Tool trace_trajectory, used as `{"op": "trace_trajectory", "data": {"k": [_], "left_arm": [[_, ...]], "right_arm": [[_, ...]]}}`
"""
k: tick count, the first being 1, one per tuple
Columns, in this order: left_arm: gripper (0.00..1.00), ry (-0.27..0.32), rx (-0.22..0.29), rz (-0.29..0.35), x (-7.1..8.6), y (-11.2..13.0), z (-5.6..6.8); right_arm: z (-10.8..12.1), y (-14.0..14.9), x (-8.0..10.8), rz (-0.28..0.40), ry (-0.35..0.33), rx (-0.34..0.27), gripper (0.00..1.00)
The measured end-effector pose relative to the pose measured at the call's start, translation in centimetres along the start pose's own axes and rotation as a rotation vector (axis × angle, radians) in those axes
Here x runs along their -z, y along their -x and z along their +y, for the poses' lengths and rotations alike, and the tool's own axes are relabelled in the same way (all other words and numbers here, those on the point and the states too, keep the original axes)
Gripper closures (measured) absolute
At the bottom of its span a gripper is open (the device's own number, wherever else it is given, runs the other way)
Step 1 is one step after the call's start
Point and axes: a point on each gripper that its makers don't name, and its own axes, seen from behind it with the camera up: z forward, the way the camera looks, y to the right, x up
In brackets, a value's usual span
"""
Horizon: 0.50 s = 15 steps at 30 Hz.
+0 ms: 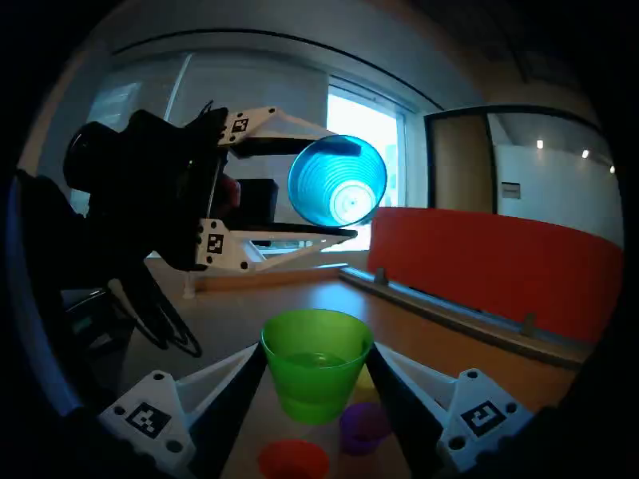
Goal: Pour water
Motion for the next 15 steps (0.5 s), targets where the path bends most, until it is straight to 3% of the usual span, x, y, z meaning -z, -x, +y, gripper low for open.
{"op": "trace_trajectory", "data": {"k": [7, 15], "left_arm": [[0.15, 0.003, 0.167, -0.012, -0.1, 1.3, -0.1], [0.15, 0.006, 0.401, -0.032, 0.2, 3.1, -0.1]], "right_arm": [[0.1, -0.4, 0.2, 0.002, 0.003, 0.007, 0.1], [0.4, -0.7, 0.6, 0.003, 0.017, 0.012, 0.1]]}}
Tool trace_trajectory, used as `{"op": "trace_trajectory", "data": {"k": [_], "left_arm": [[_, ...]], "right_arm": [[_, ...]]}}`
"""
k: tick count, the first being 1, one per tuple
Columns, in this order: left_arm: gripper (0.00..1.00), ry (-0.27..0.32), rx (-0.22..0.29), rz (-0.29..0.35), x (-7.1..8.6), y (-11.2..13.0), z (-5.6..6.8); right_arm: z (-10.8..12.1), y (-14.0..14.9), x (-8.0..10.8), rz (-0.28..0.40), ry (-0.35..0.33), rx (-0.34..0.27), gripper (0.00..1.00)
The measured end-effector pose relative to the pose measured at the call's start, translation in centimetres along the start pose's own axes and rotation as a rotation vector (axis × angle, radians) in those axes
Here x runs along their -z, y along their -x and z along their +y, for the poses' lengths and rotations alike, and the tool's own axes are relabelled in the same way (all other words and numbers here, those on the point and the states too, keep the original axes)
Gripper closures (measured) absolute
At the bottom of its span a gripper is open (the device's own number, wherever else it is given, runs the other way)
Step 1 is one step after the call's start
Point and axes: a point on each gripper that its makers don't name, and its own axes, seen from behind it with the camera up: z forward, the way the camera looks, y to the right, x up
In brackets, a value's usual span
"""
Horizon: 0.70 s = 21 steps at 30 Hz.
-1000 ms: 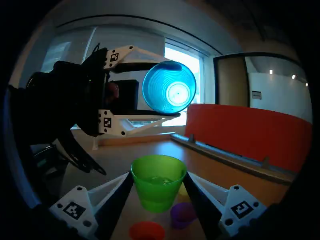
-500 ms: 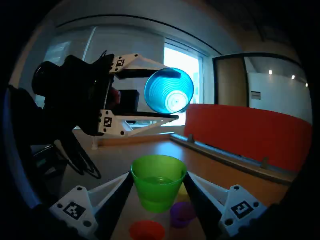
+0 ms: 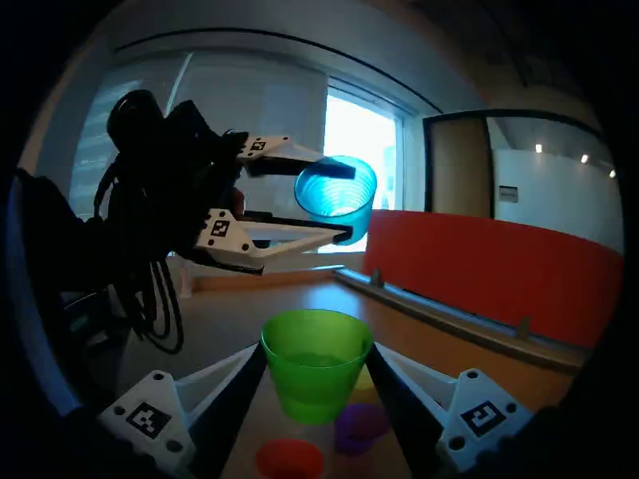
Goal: Pour water
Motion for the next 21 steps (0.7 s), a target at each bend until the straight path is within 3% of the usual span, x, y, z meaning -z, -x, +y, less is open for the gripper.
{"op": "trace_trajectory", "data": {"k": [11, 21], "left_arm": [[0.15, 0.013, 0.367, -0.028, -0.3, 1.6, -0.6], [0.15, 0.031, 0.603, -0.061, -0.3, 3.3, -0.8]], "right_arm": [[0.2, -0.5, 0.4, 0.005, 0.01, 0.005, 0.1], [0.7, -0.6, 0.8, 0.009, 0.026, -0.001, 0.1]]}}
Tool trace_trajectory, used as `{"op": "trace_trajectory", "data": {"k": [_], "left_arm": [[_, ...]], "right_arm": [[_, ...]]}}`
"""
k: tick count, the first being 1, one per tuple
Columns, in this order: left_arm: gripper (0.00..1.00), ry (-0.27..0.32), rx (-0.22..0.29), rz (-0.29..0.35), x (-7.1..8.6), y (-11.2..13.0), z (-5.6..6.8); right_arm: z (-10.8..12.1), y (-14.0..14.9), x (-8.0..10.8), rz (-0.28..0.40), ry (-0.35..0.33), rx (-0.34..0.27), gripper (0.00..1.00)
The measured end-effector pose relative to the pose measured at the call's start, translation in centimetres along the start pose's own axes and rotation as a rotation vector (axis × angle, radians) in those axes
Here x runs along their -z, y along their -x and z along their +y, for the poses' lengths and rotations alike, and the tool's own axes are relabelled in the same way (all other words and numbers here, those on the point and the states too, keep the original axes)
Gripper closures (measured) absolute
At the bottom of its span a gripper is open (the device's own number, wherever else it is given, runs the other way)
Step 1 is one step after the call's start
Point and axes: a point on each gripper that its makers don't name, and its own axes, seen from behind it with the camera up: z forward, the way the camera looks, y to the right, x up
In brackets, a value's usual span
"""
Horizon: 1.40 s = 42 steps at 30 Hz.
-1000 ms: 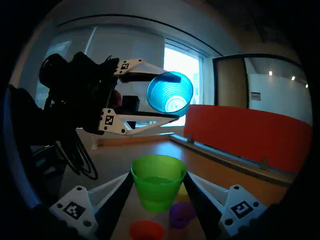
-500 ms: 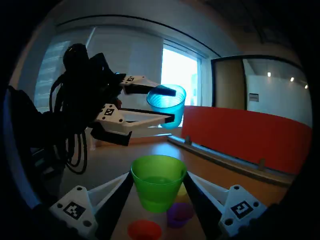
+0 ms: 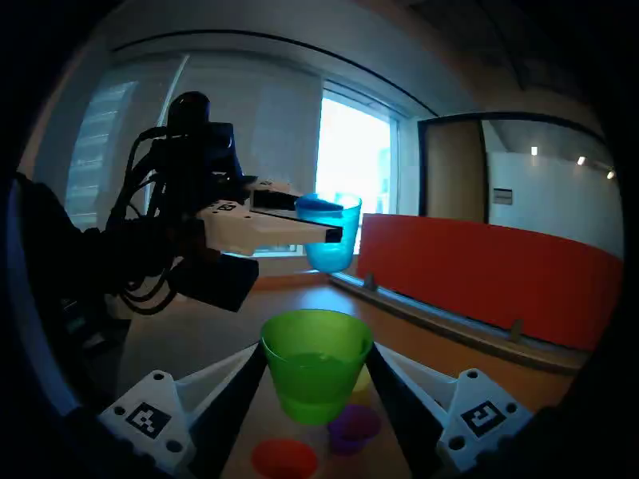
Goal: Pour water
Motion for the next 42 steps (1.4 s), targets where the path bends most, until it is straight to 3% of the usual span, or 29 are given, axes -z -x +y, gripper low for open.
{"op": "trace_trajectory", "data": {"k": [8, 15, 21, 42], "left_arm": [[0.15, 0.02, 0.153, -0.047, -0.2, 1.5, 0.0], [0.15, 0.028, 0.227, -0.081, -0.2, 2.8, -0.3], [0.15, 0.03, 0.223, -0.112, -0.1, 3.8, -0.6], [0.14, 0.124, 0.159, -0.304, 0.5, 10.4, 1.6]], "right_arm": [[0.3, -0.2, 0.1, 0.005, 0.007, -0.009, 0.1], [0.5, -0.3, 0.3, 0.003, 0.01, -0.01, 0.1], [0.9, -0.4, 0.7, -0.009, 0.016, -0.01, 0.1], [3.8, 3.5, 2.9, -0.188, 0.035, 0.02, 0.1]]}}
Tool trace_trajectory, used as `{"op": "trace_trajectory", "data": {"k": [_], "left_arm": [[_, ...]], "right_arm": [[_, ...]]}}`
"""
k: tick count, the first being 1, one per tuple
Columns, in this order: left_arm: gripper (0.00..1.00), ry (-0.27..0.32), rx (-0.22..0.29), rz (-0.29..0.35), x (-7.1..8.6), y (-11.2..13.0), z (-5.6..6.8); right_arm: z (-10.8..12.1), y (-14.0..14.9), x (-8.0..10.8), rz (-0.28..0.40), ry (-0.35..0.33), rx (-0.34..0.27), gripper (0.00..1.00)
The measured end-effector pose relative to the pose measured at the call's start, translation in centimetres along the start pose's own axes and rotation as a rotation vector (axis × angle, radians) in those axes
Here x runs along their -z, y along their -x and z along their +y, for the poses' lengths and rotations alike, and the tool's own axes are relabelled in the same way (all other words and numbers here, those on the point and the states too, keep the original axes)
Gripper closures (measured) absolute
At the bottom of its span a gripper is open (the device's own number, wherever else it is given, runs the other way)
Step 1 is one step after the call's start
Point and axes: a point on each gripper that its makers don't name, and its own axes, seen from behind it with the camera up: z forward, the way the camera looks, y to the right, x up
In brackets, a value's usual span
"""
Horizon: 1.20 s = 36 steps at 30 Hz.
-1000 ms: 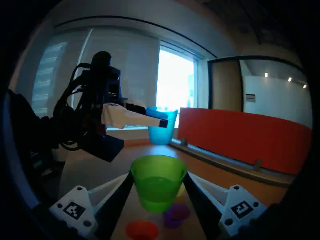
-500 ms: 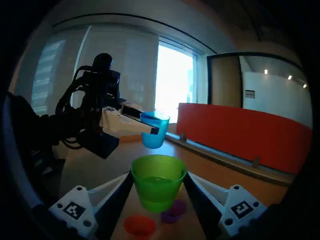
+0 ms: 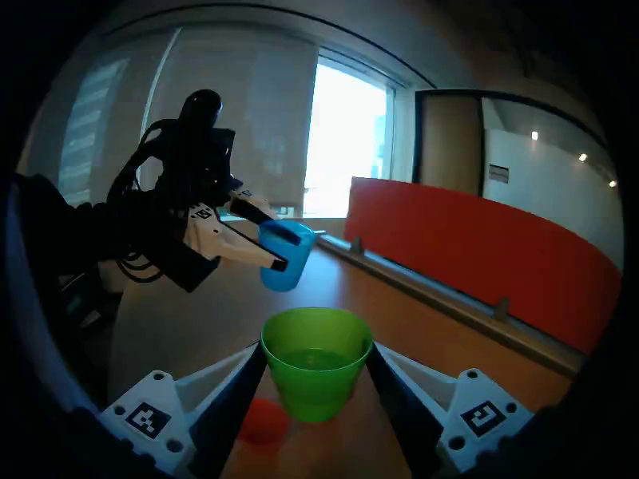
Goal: Pour water
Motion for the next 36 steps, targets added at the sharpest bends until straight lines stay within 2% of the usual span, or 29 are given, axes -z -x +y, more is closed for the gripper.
{"op": "trace_trajectory", "data": {"k": [20, 30, 36], "left_arm": [[0.13, 0.07, -0.07, -0.136, -2.4, 5.1, 1.4], [0.13, 0.126, -0.045, -0.208, -4.4, 8.4, 2.3], [0.13, 0.147, -0.05, -0.259, -5.8, 10.6, 2.7]], "right_arm": [[3.0, 3.7, 0.0, -0.124, 0.009, 0.001, 0.1], [4.0, 7.2, -0.8, -0.2, -0.008, -0.01, 0.09], [4.3, 9.1, -1.4, -0.238, -0.016, -0.017, 0.09]]}}
